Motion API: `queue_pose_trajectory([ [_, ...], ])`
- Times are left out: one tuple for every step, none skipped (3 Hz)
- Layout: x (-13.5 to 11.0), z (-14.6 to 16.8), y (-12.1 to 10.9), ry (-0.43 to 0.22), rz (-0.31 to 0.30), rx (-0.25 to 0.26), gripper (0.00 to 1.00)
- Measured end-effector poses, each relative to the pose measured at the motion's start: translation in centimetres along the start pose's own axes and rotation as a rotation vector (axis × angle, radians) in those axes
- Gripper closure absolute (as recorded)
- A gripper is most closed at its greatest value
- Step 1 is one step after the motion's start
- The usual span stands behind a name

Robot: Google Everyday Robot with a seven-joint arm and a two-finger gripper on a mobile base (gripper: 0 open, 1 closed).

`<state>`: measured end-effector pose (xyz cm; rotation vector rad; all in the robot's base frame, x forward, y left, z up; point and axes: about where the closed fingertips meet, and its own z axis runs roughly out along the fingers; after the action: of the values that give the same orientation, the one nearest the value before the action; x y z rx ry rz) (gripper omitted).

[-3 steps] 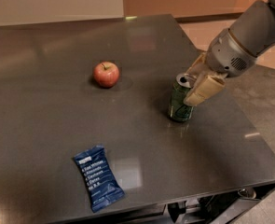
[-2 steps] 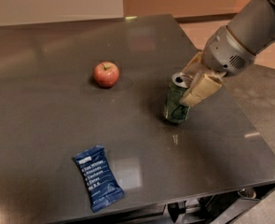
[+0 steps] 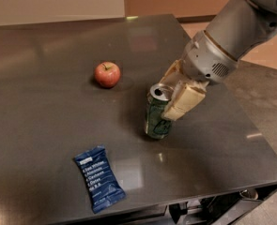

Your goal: Move green can near rxbar blueberry

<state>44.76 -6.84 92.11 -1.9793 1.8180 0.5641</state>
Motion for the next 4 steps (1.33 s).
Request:
queue_pose_trajectory([
  [-1.6, 1.8, 1.6, -0.005, -0.043, -0.056, 1.00],
  [-2.9, 3.3, 2.9, -0.005, -0.086, -0.096, 1.00],
  [-3.9, 4.2, 3.7, -0.009, -0.118, -0.120, 1.00],
  [-4.7, 4.8, 4.4, -0.011, -0.143, -0.133, 1.00],
])
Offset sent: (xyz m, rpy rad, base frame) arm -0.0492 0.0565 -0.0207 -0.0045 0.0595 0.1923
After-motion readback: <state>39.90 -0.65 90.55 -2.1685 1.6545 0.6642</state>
